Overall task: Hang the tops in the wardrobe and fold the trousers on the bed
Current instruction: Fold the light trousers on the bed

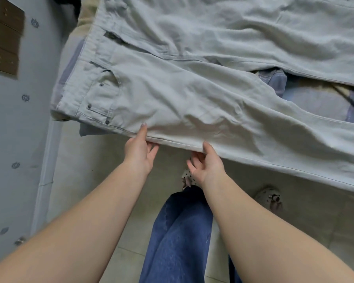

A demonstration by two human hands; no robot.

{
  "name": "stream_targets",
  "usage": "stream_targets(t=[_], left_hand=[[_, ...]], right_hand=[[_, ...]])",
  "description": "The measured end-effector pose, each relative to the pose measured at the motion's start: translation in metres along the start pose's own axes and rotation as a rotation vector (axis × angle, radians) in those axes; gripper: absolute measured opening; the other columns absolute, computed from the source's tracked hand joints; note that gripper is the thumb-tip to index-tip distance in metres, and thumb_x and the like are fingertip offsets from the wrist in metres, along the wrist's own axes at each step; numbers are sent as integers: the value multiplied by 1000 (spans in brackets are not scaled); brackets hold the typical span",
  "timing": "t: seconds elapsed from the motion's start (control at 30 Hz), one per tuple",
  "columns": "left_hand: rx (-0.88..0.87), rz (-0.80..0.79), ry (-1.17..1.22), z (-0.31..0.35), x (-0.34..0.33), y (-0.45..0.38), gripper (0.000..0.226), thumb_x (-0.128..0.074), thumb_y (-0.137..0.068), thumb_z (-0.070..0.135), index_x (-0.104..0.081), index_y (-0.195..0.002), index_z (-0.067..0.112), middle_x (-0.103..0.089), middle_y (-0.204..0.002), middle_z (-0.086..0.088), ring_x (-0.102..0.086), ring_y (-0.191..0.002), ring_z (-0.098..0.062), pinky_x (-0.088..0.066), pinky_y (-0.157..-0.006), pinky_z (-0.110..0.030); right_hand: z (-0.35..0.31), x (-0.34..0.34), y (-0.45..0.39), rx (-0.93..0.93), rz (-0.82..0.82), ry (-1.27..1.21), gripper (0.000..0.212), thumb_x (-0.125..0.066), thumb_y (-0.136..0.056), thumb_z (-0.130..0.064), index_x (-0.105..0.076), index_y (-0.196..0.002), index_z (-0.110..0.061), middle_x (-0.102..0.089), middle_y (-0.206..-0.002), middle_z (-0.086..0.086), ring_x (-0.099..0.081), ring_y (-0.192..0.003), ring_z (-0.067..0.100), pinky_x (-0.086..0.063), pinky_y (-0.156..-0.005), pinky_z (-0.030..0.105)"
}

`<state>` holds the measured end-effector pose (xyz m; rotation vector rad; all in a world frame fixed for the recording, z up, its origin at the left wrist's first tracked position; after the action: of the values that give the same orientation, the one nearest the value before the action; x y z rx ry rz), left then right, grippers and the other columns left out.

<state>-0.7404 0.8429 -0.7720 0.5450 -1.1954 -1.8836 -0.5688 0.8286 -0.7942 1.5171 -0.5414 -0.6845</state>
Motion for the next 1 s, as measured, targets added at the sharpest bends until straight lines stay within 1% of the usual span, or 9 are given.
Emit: stream_targets(t=[0.07,0.23,0.33,0.43,0.6,0.73,0.8,0.87,1.0], left_hand=[[-40,51,74,11,1,4,15,-65,-90,27,-61,-101,17,-69,-111,-4,-67,-96,-17,-53,-93,-37],[-149,189,172,54,7,22,28,-67,-89,17,-60,-116,15,-68,-112,-6,-68,-94,-19,-57,-81,-40],[-249,240,201,84,8,39,15,-66,-89,10,-60,-102,14,-68,-105,-8,-68,-93,-22,-58,-77,-39],[-346,236,201,110,-1,58,16,-64,-87,4,-57,-98,13,-68,-103,-8,-69,-88,-21,-59,-74,-37],[-437,198,244,148,-44,78,27,-55,-84,4,-60,-109,13,-69,-106,-8,-70,-82,-18,-59,-70,-36],[-431,134,277,176,-97,74,34,-56,-83,9,-59,-116,12,-69,-104,-7,-71,-81,-19,-57,-63,-30],[-441,115,235,191,-126,64,39,-59,-83,12,-55,-122,12,-67,-109,-8,-69,-85,-19,-58,-67,-32],[-449,91,181,209,-156,50,38,-61,-83,16,-56,-120,13,-65,-114,-10,-67,-93,-21,-58,-81,-40],[-462,36,97,242,-214,13,18,-63,-81,17,-57,-99,19,-66,-107,-8,-66,-91,-23,-57,-82,-42]], right_hand=[[-1,0,8,35,7,-60,21,-65,-89,-23,-61,-108,-14,-63,-111,4,-59,-114,24,-47,-86,40],[-15,4,44,82,-64,-115,13,-65,-88,-23,-63,-98,-15,-70,-98,6,-70,-87,23,-57,-62,37],[-37,7,65,148,-76,-56,9,-62,-91,-24,-62,-96,-17,-69,-97,5,-71,-79,18,-55,-60,34],[-65,3,86,228,-95,43,8,-58,-93,-23,-62,-96,-17,-70,-95,4,-72,-76,15,-54,-66,33],[-126,-23,119,430,-104,168,11,-53,-94,-24,-63,-91,-20,-73,-72,-5,-71,-65,9,-52,-58,25],[-204,-61,129,634,14,303,24,-60,-88,-33,-62,-70,-18,-62,-53,-6,-52,-43,5,-42,-49,22],[-241,-86,123,702,15,318,35,-61,-86,-35,-63,-56,-15,-60,-51,-6,-48,-39,5,-38,-49,24],[-273,-114,113,751,16,324,43,-60,-85,-36,-66,-47,-15,-59,-48,-7,-45,-35,3,-36,-48,23],[-326,-161,77,800,104,374,32,-58,-83,-37,-60,-59,-15,-58,-42,-9,-44,-33,4,-34,-47,25]])
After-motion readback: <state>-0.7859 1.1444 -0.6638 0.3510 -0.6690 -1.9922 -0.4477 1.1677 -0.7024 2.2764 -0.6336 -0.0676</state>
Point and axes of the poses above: each hand's wrist, its own y-axis away from the middle knuckle, its own x-axis out of the back of the hand, z = x × y, the point moved 5 cm from there along -y, towards the middle knuckle
